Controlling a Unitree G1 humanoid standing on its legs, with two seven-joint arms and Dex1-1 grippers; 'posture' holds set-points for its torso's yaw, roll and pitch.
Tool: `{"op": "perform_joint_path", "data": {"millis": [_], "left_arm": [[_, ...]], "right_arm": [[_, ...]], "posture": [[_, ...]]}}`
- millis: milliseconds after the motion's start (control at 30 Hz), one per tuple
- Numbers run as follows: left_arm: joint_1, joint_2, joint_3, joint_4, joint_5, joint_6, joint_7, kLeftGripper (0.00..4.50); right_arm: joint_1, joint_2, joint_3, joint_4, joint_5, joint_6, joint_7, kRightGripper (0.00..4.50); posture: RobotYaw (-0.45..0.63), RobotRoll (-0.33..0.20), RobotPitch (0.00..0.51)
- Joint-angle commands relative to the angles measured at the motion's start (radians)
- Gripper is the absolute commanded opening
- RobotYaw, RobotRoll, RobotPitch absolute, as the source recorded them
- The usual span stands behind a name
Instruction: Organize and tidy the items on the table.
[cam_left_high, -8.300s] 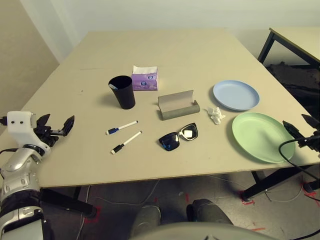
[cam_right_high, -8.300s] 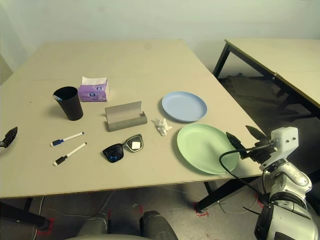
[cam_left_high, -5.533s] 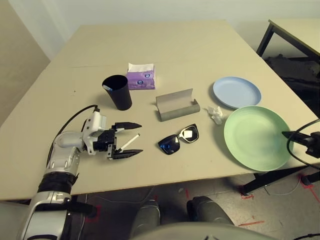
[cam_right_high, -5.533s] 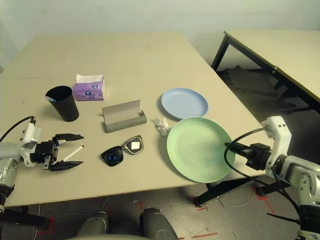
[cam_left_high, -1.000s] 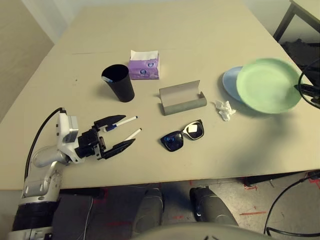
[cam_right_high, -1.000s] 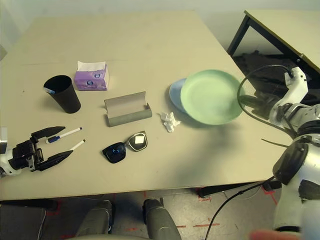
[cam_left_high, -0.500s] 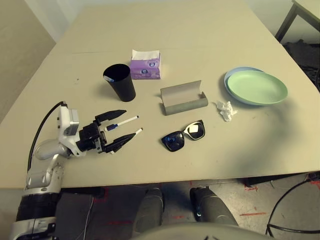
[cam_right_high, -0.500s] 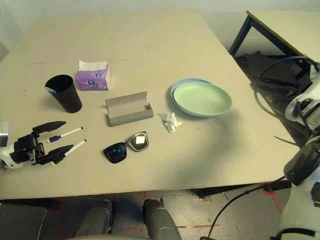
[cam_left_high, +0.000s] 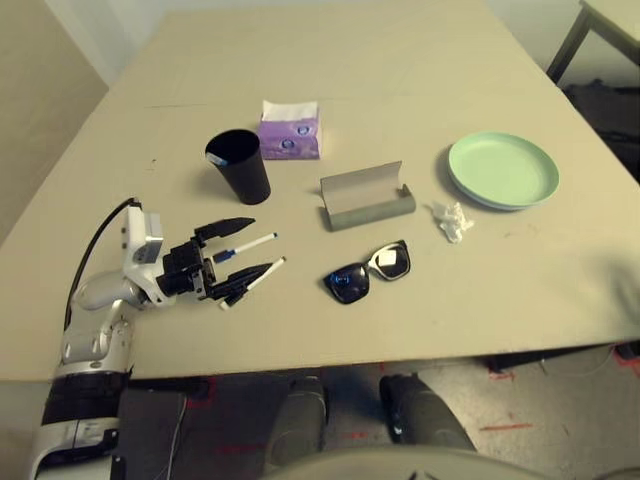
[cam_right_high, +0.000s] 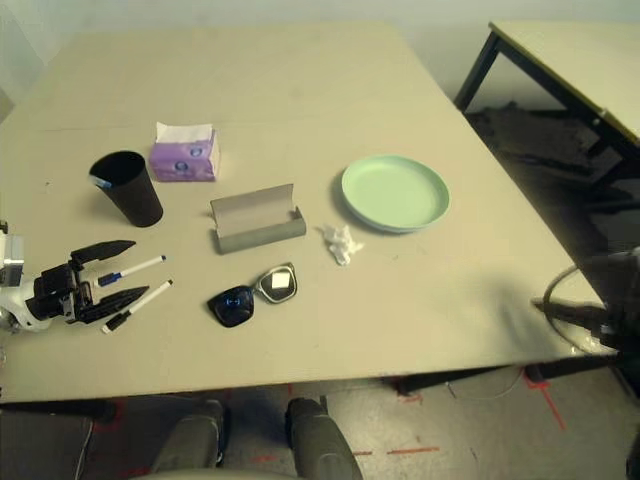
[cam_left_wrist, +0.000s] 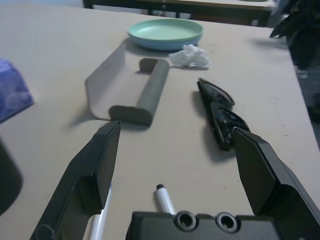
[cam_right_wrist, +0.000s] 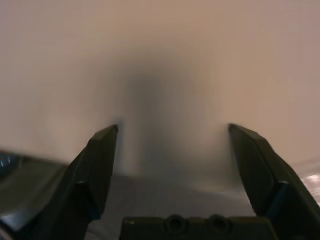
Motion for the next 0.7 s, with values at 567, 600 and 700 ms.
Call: {"op": "perform_joint_path", "data": {"millis": [567,600,700], "left_arm": [[-0.054,0.011,-0.001,0.083,0.03,-0.036,-0.022,4.5],[-0.052,0.014,0.001,0.083,0.03,-0.036,-0.02,4.5],[-0.048,0.02,0.006,0.081,0.033,-0.038,-0.011,4.5]], "right_arm": [[0.097,0.48,0.154,-0.873,0.073,0.038,-0.516,4.47],[0.087,0.487,0.177,-0.877,0.063,0.037,-0.529,4.47],[0.034,0.516,0.244,-0.87,0.027,0.04,-0.586,4.47]], "posture": [[-0.06,0.0,0.12],[-0.05,0.0,0.118],[-0.04,0.0,0.116]]}}
